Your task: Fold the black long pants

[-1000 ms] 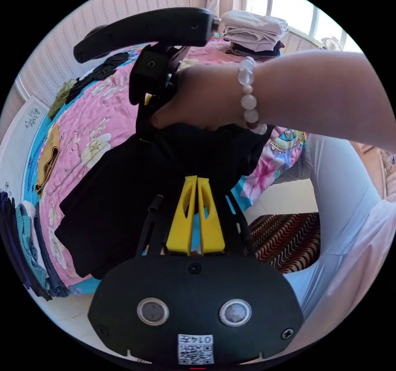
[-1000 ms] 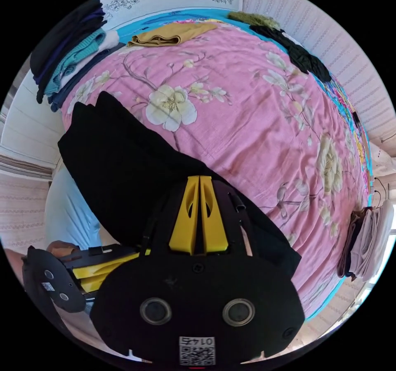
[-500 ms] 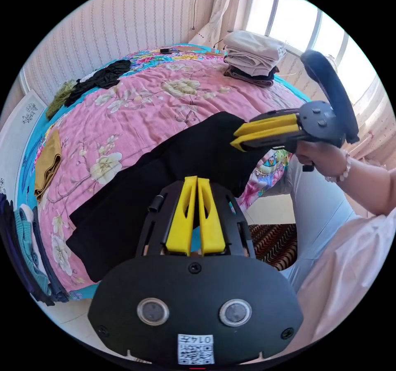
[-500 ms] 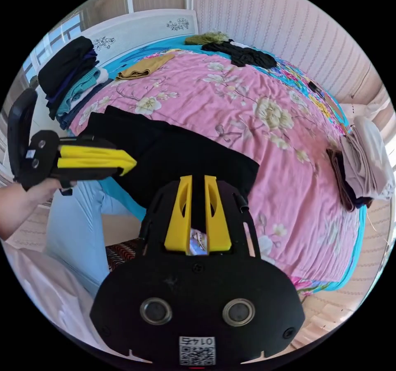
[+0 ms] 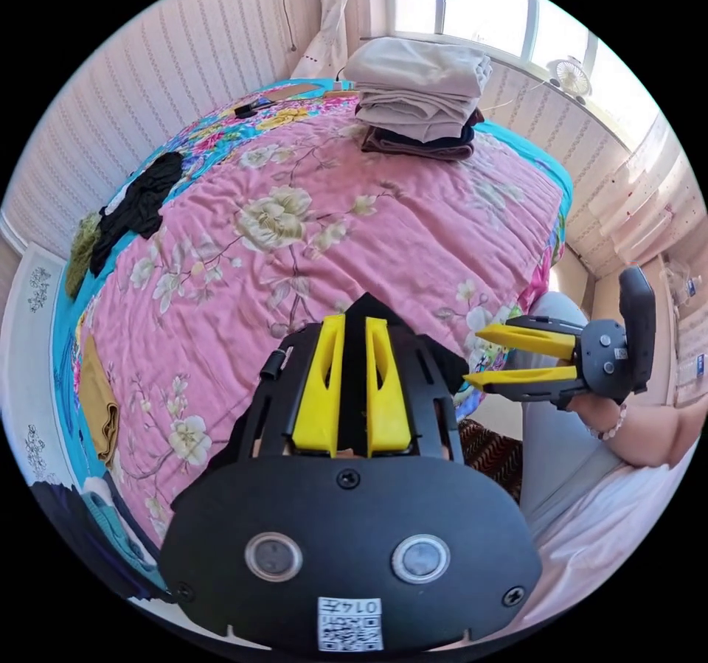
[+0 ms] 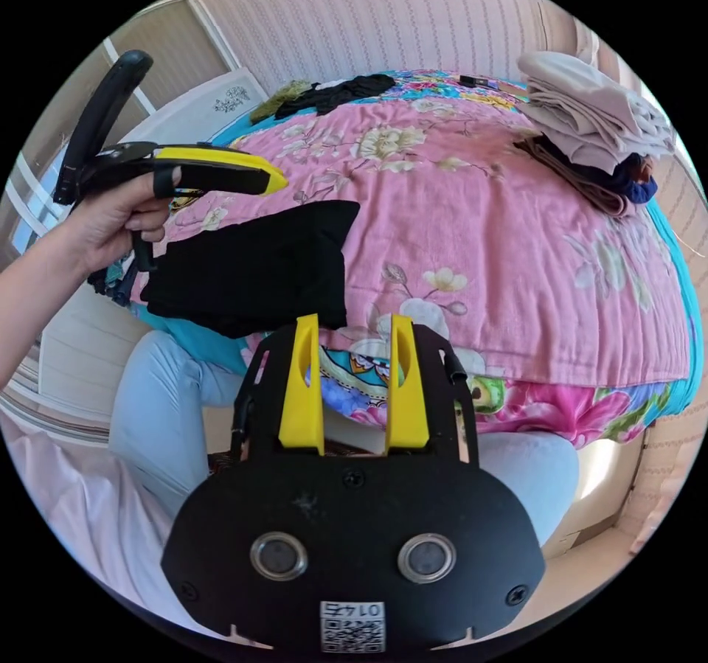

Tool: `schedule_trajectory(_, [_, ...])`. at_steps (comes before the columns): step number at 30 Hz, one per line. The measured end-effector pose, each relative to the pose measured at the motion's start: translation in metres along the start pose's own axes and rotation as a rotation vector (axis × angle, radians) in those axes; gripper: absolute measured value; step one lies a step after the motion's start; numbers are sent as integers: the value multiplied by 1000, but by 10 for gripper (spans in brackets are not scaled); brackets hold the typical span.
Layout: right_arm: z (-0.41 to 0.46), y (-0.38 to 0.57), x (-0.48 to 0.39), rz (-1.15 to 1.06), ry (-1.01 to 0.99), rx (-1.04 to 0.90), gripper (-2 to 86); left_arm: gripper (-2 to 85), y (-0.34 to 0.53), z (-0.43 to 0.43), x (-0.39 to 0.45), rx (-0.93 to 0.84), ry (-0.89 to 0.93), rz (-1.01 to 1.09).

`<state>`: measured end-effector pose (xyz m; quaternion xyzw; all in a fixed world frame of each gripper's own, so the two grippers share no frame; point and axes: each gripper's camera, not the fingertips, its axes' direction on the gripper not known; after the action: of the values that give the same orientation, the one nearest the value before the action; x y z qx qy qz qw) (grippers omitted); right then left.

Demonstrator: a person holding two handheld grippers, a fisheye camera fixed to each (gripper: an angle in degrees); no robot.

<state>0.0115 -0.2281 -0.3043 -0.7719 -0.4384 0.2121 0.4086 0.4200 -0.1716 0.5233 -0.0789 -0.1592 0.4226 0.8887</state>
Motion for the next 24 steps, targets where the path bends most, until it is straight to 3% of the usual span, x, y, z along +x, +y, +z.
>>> schedule_trajectory(11, [30, 42, 65, 10, -100, 38, 118, 85, -105, 68, 20, -223, 74, -43])
schedule_trajectory(15, [43, 51, 77, -13, -106, 32, 106, 76, -119, 93, 24, -334, 24, -28])
schedule_trajectory(24, [61, 68, 99, -59, -113, 29, 18, 17, -144, 101, 32, -352, -18, 32])
